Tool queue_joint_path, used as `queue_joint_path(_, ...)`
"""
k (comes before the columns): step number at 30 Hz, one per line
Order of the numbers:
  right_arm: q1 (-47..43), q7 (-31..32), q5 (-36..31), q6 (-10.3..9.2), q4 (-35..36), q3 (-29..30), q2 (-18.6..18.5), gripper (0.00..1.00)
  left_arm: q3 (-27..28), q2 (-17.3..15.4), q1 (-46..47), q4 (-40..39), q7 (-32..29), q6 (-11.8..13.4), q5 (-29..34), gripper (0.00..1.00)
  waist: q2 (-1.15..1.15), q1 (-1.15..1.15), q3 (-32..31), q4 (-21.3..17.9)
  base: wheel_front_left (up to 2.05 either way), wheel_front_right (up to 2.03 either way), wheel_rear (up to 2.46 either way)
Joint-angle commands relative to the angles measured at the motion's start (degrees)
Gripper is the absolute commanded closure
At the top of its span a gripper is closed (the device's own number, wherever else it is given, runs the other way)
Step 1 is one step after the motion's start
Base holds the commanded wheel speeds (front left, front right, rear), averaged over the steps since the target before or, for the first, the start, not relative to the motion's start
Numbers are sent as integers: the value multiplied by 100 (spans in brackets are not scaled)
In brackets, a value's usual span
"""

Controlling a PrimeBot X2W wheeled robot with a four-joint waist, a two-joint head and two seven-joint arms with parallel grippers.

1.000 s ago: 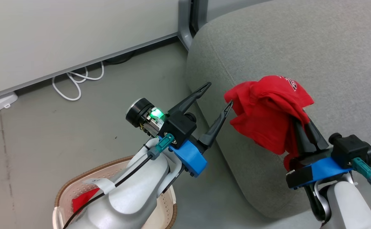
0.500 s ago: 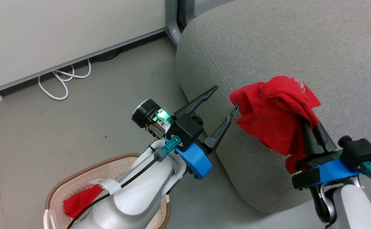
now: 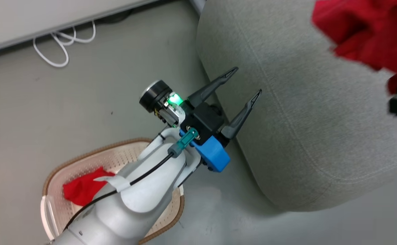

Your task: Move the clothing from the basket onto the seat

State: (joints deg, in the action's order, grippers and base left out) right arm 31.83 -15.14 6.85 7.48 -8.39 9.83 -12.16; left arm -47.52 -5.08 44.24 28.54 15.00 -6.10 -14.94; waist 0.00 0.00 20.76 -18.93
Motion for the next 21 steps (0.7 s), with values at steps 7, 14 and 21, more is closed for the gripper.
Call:
queue_joint_path(7, 1377, -2, 132, 2, 31, 764, -650, 100, -45, -92, 662, -102, -101, 27, 241, 0, 0, 0, 1411, 425, 0, 0, 0)
queue_joint_path(14, 2317, -1, 291, 2, -606, 1305, -1215, 100, -53, -179, 1004, -173, -125, 89, 391, 0, 0, 0, 2140, 572, 0, 0, 0)
queue_joint_path(21, 2360, -3, 366, 2, -1703, 1493, -1298, 100, -90, -235, 1106, -205, -91, 140, 445, 0, 0, 0, 2430, 649, 0, 0, 0)
